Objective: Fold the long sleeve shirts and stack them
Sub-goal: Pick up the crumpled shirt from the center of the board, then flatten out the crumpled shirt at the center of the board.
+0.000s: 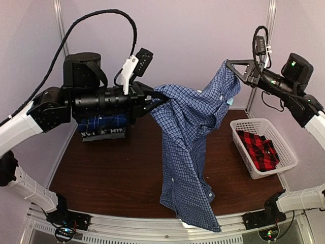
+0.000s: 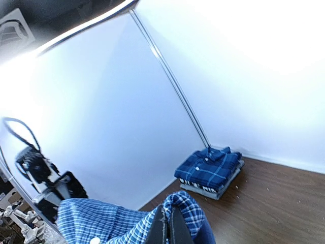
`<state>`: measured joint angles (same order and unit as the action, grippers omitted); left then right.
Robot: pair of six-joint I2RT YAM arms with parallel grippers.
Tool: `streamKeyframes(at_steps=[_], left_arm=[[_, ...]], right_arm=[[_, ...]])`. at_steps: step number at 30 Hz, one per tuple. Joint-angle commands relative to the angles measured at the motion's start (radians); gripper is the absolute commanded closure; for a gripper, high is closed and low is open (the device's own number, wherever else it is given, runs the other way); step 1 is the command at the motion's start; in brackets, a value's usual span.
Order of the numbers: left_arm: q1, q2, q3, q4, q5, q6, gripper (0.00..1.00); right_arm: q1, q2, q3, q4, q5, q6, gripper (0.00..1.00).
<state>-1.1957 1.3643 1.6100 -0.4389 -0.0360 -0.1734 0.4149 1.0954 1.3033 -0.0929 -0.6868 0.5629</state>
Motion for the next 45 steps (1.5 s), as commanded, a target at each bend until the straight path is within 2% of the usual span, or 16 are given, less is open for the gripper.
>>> streamKeyframes(at_steps=[1,4,6,9,11,12,13,14,15,17,20,23,29,35,42,45], left_arm=[[0.177,-0.024,-0.096,0.182,0.165,-0.054,1.0],[0.404,0.009,-0.231,0.339,0.429,-0.2,1.0],[0.525,0.089,-0.301,0.461,0.586,-0.305,1.0],[0.623,0.281,-0.289,0.502,0.683,-0.388,0.98],[0.658,0.4,-0.229,0.45,0.681,-0.404,0.88],[0.669,0.444,-0.201,0.414,0.667,-0.406,0.78],[0.677,0.478,-0.169,0.365,0.631,-0.407,0.65],[0.688,0.501,-0.145,0.333,0.61,-0.403,0.58],[0.691,0.514,-0.133,0.322,0.595,-0.401,0.53],[0.693,0.512,-0.108,0.264,0.513,-0.39,0.38],[0.691,0.491,-0.105,0.184,0.43,-0.366,0.34],[0.687,0.451,-0.17,0.146,0.382,-0.357,0.34],[0.606,0.358,-0.383,0.145,0.304,-0.364,0.35],[0.478,0.343,-0.444,0.11,0.206,-0.403,0.36],[0.403,0.38,-0.464,0.031,0.107,-0.475,0.36],[0.393,0.378,-0.513,0.04,0.106,-0.509,0.36]], right_arm=[[0.004,-0.007,0.076,0.083,-0.001,0.093,1.0],[0.003,0.067,0.11,0.009,0.093,0.09,1.0],[0.004,0.146,0.13,-0.041,0.167,0.078,1.0],[0.004,0.317,0.172,-0.1,0.278,0.041,1.0],[-0.001,0.456,0.217,-0.13,0.316,0.005,1.0],[-0.005,0.525,0.237,-0.135,0.331,-0.01,1.0],[-0.011,0.586,0.259,-0.138,0.345,-0.024,0.97],[-0.017,0.651,0.287,-0.152,0.358,-0.038,0.85],[-0.023,0.711,0.326,-0.174,0.362,-0.051,0.74],[-0.029,0.816,0.418,-0.256,0.383,-0.088,0.59],[-0.026,0.837,0.433,-0.299,0.393,-0.126,0.42],[-0.011,0.789,0.366,-0.312,0.439,-0.156,0.34],[0.043,0.611,0.086,-0.231,0.475,-0.159,0.32],[0.137,0.501,-0.132,-0.166,0.462,-0.131,0.34],[0.293,0.477,-0.211,-0.162,0.512,-0.135,0.42],[0.336,0.497,-0.229,-0.184,0.554,-0.141,0.46]])
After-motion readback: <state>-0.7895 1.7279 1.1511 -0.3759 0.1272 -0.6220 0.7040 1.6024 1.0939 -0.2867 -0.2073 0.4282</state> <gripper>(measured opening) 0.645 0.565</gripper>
